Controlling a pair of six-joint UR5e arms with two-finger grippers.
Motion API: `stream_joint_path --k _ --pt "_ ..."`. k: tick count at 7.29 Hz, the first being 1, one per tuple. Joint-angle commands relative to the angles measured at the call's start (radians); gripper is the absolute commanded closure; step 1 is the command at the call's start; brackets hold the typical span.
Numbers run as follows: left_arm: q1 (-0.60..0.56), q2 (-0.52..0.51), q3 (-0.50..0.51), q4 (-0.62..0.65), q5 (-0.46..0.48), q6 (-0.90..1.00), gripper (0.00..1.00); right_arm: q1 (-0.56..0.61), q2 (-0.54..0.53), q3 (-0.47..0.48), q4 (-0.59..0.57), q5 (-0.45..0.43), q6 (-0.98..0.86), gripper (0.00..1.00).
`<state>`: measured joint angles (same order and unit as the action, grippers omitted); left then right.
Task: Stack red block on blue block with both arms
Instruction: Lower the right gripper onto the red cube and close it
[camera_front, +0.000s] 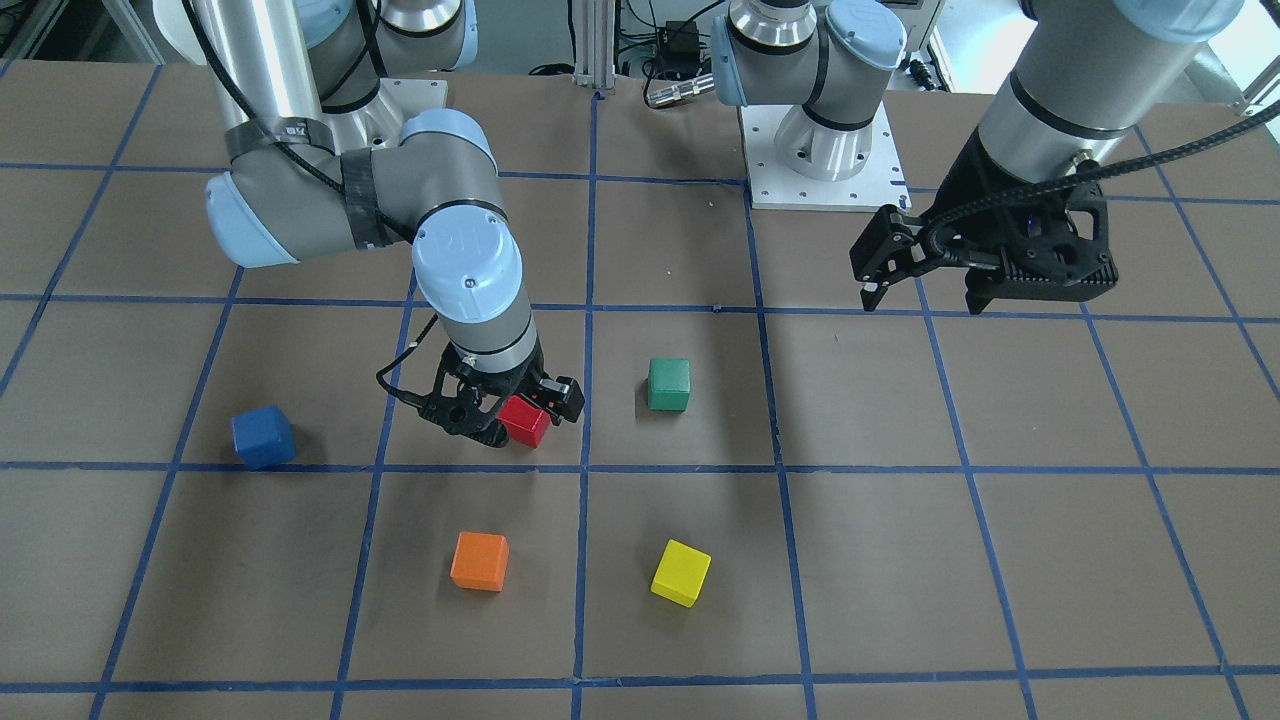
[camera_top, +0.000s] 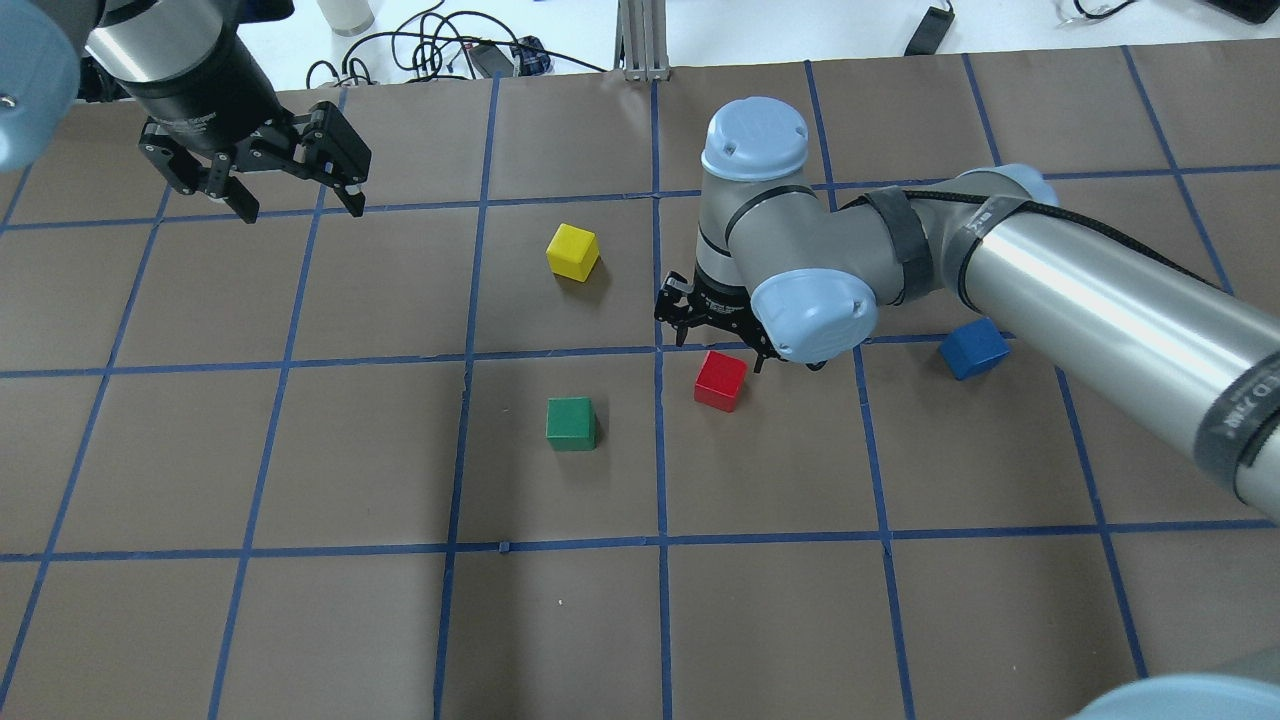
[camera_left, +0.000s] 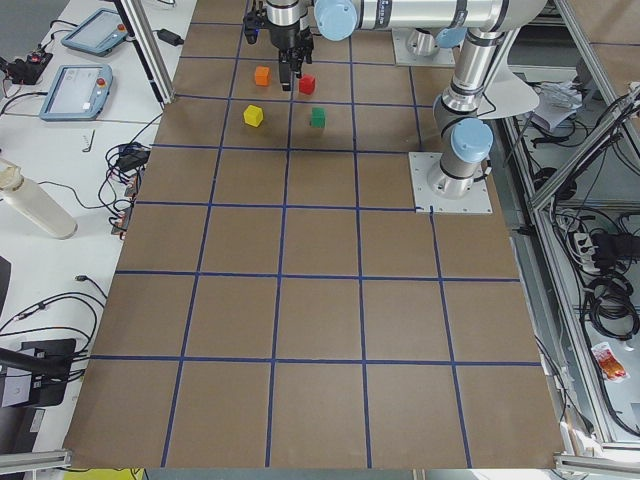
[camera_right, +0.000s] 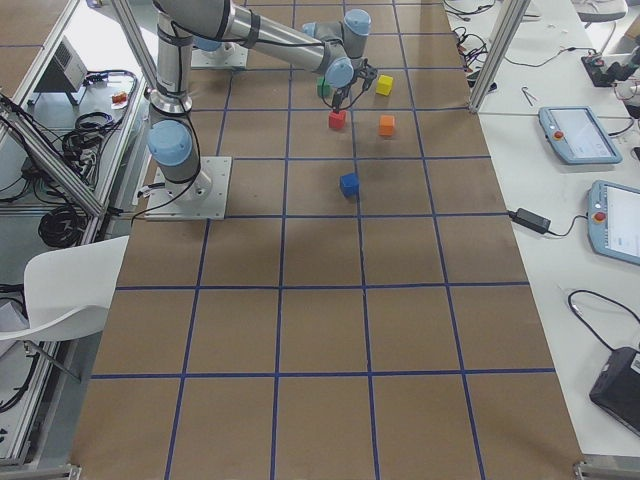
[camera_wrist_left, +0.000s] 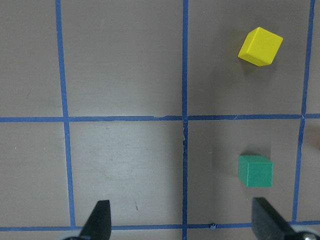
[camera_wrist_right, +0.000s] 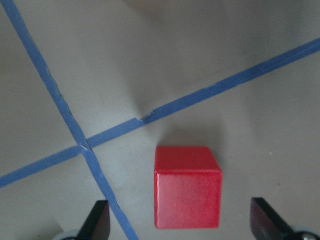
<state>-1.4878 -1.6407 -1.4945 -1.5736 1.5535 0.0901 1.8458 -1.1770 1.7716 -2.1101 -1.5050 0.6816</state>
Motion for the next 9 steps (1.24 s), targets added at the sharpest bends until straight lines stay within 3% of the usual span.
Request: stream_joint_path --k 1,3,4,5,7,9 --pt "-0.003 0.002 -0.006 0.007 0.000 0.005 0.00 0.001 0.033 0.043 -0.085 -0.009 0.009 0.00" --pt "-0.002 0.002 -0.006 0.009 0.000 0.005 0.00 0.003 0.037 0.069 -0.097 -0.008 0.007 0.01" --pt "-0.002 0.002 -0.006 0.009 0.000 0.005 0.00 0.003 0.033 0.074 -0.097 -0.008 0.013 0.29" --pt "-0.002 0.002 -0.006 0.009 0.000 0.005 0.00 0.003 0.031 0.074 -0.097 -0.020 0.007 0.76" --pt "0.000 0.001 -0.007 0.010 0.000 0.005 0.00 -0.011 -0.025 0.065 -0.074 -0.070 -0.046 0.86" --pt "0.000 0.001 -0.006 0.011 0.000 0.005 0.00 -0.092 -0.105 0.065 0.010 -0.070 -0.280 0.82"
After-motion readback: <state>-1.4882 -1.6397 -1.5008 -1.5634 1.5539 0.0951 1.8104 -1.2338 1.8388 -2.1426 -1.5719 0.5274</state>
